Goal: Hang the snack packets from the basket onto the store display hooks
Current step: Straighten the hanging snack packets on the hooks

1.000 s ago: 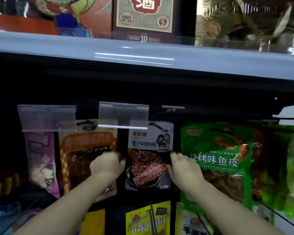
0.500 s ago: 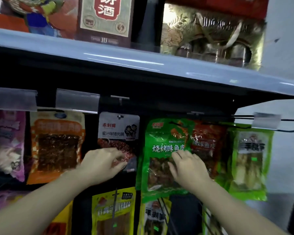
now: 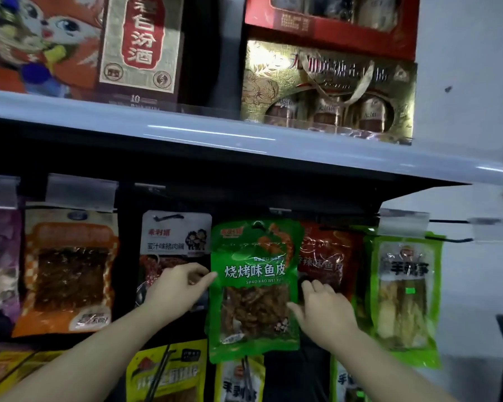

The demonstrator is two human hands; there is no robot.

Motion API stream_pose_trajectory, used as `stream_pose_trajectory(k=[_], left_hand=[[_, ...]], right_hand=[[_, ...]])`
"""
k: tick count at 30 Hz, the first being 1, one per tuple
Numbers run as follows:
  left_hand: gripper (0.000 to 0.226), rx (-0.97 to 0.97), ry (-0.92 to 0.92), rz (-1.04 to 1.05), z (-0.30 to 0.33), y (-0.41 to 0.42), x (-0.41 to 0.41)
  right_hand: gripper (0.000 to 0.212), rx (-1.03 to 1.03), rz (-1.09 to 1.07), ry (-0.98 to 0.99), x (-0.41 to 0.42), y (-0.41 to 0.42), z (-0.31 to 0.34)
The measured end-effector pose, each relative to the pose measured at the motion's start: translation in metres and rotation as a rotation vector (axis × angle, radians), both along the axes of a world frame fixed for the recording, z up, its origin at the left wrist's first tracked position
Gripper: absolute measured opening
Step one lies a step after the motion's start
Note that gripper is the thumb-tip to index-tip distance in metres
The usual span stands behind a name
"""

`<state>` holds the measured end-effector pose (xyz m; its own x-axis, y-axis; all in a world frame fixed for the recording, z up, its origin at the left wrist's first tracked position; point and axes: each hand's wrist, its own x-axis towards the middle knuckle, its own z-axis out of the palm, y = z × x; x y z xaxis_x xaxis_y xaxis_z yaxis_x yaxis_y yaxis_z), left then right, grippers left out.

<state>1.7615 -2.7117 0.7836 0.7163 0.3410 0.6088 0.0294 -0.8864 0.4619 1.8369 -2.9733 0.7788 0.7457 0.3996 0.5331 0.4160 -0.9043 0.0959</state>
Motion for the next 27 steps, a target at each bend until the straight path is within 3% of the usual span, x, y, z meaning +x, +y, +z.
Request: stream_pose_trajectory(k=[4, 11, 15, 27], left_hand=[[0.015, -0.065, -0.042, 0.000, 0.003, -0.002, 0.015], [0.015, -0.117, 0.014, -0.023, 0.005, 0.004, 0.040], [0.029, -0.068, 0.056, 0.063, 0.009, 0.008, 0.056], [0.037, 0.072, 0.184, 0.155, 0.011, 0.017, 0.082]], right_hand=[[0.065, 0.233, -0.010, 0.112, 0.015, 0.011, 0.003], [0.040, 0.493, 0.068, 0.223, 0.036, 0.032, 0.008], [0.025, 0.519, 0.074, 0.188, 0.051, 0.038, 0.010], [0.024, 0.429, -0.006, 0.168, 0.081, 0.051, 0.007]])
